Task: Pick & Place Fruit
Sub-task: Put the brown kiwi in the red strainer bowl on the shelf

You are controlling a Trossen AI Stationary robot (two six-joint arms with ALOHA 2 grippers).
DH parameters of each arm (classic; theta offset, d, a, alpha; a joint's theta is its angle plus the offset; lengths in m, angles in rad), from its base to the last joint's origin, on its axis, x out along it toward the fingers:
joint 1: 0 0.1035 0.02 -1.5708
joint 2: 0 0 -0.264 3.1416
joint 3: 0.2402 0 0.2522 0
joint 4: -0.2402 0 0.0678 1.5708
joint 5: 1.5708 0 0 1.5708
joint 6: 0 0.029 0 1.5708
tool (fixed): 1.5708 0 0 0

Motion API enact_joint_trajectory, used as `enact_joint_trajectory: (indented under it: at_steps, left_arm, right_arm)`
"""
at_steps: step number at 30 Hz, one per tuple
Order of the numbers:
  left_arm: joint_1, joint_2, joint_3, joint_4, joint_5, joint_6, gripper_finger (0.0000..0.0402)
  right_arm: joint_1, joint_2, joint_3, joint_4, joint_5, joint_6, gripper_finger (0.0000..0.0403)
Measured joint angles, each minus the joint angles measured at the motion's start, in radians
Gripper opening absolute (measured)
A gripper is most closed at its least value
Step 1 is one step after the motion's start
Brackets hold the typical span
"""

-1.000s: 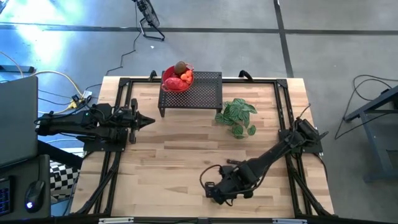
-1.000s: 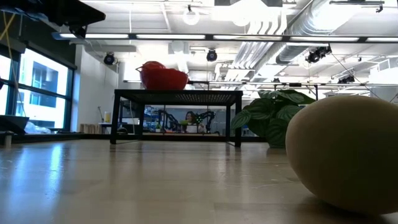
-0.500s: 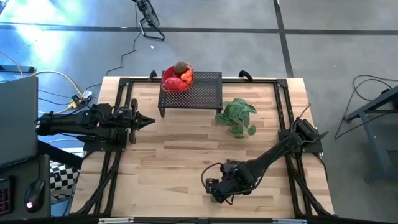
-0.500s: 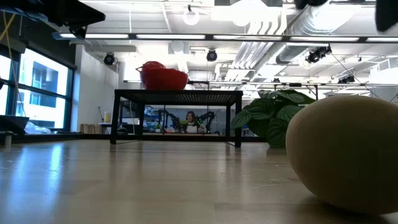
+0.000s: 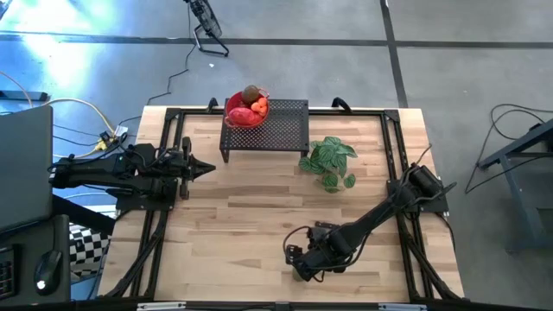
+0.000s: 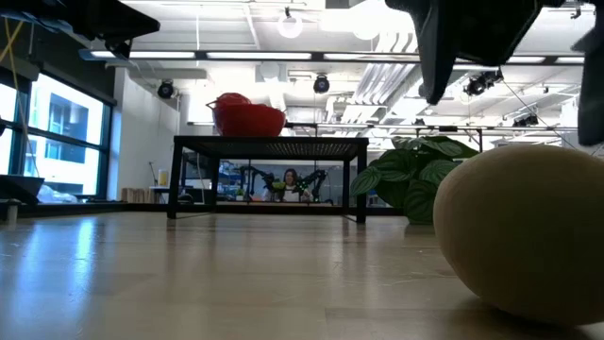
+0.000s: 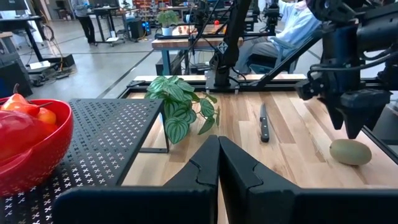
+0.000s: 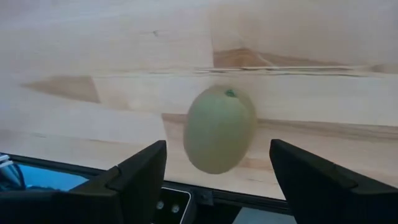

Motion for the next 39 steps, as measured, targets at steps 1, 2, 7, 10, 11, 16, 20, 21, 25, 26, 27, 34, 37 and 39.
enact_joint_trajectory:
  at_steps: [1, 2, 7, 10, 11, 16, 20, 21, 25, 26, 27, 34, 37, 39]
  left_arm:
    - [0.0, 0.0, 0.0, 0.0, 0.0, 0.0, 0.0]
    - [0.0, 0.0, 0.0, 0.0, 0.0, 0.0, 0.0]
    - [0.0, 0.0, 0.0, 0.0, 0.0, 0.0, 0.0]
    - [0.0, 0.0, 0.0, 0.0, 0.0, 0.0, 0.0]
    - [0.0, 0.0, 0.0, 0.0, 0.0, 0.0, 0.0]
    - [0.0, 0.0, 0.0, 0.0, 0.0, 0.0, 0.0]
    - [0.0, 0.0, 0.0, 0.0, 0.0, 0.0, 0.0]
    - [0.0, 0.0, 0.0, 0.0, 0.0, 0.0, 0.0]
    - [0.0, 0.0, -0.001, 0.0, 0.0, 0.0, 0.0]
    - [0.0, 0.0, -0.001, 0.0, 0.0, 0.0, 0.0]
    - [0.0, 0.0, -0.001, 0.0, 0.0, 0.0, 0.0]
    - [0.0, 0.0, -0.001, 0.0, 0.0, 0.0, 0.0]
    - [0.0, 0.0, -0.001, 0.0, 0.0, 0.0, 0.0]
    - [0.0, 0.0, -0.001, 0.0, 0.0, 0.0, 0.0]
  right_arm:
    - [0.0, 0.0, -0.009, 0.016, -0.001, 0.0, 0.028]
    - [0.0, 0.0, -0.02, 0.033, -0.002, 0.0, 0.028]
    - [0.0, 0.0, -0.062, 0.088, -0.002, -0.001, 0.028]
    - [0.0, 0.0, -0.086, 0.124, -0.002, -0.003, 0.028]
    - [0.0, 0.0, -0.093, 0.135, -0.003, -0.003, 0.028]
    - [0.0, 0.0, -0.125, 0.184, -0.003, -0.01, 0.028]
    - [0.0, 0.0, -0.144, 0.207, -0.002, -0.012, 0.028]
    - [0.0, 0.0, -0.151, 0.219, -0.002, -0.016, 0.028]
    - [0.0, 0.0, -0.185, 0.271, 0.001, -0.03, 0.028]
    - [0.0, 0.0, -0.194, 0.285, 0.002, -0.03, 0.028]
    - [0.0, 0.0, -0.203, 0.301, 0.002, -0.032, 0.028]
    - [0.0, 0.0, -0.253, 0.382, 0.002, -0.066, 0.028]
    - [0.0, 0.0, -0.26, 0.383, 0.002, -0.078, 0.0278]
    - [0.0, 0.0, -0.26, 0.383, 0.005, -0.089, 0.0273]
